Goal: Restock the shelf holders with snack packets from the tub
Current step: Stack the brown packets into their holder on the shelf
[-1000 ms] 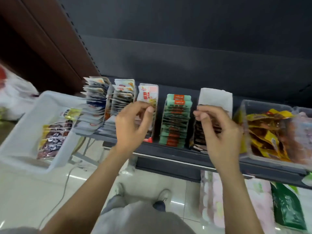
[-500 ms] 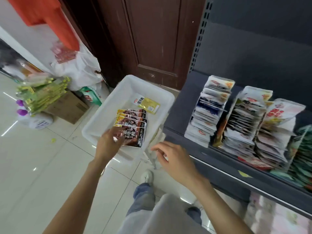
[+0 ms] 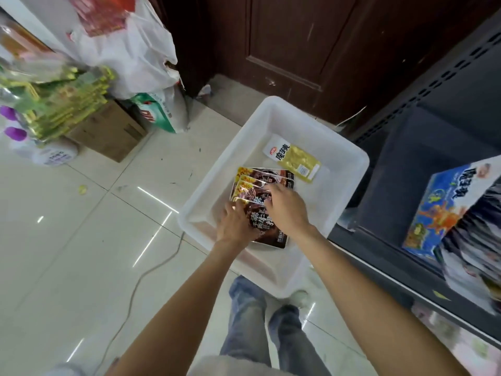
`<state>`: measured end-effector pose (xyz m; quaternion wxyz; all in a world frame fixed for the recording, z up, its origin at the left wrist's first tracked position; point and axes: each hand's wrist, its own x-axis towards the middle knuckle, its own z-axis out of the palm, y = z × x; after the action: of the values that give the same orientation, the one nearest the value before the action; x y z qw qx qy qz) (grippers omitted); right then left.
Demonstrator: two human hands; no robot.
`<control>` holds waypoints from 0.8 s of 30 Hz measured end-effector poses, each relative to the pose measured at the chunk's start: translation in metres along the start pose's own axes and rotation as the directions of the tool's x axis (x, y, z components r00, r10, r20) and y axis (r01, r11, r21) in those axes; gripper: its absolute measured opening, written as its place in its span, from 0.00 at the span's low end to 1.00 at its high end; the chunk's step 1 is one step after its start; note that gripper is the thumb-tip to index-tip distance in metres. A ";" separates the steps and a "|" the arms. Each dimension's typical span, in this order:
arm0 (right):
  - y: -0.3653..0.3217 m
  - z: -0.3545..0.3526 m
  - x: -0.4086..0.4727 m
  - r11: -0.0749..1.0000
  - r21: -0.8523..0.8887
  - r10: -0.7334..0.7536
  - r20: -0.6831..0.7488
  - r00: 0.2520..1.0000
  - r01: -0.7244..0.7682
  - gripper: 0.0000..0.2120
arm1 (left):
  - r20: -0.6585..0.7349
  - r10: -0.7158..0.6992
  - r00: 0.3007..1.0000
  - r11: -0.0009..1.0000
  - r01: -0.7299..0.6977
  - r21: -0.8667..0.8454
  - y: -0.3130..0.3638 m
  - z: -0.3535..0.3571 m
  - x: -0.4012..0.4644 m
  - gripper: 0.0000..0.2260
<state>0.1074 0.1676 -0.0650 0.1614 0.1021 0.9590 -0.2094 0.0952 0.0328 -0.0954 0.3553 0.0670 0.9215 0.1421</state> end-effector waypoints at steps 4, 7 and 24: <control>-0.004 0.014 0.019 0.972 -0.206 0.130 0.052 0.990 -0.116 0.27 | -0.063 -0.009 0.998 0.995 0.015 0.101 0.000 0.004 0.009 0.46; 0.002 0.020 0.020 0.970 -0.145 0.207 0.086 0.975 -0.193 0.29 | -0.078 0.017 0.997 0.988 -0.004 0.154 -0.001 0.001 0.016 0.47; 0.019 0.006 -0.005 0.760 0.299 0.614 -0.037 0.788 -0.578 0.15 | -0.078 -0.075 0.994 0.480 -0.033 -0.876 -0.002 -0.036 0.015 0.11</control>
<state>0.1186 0.1813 -0.0756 0.1400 0.4370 0.8468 -0.2692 0.0599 0.0264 -0.0798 0.2924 -0.1422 0.7384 0.5908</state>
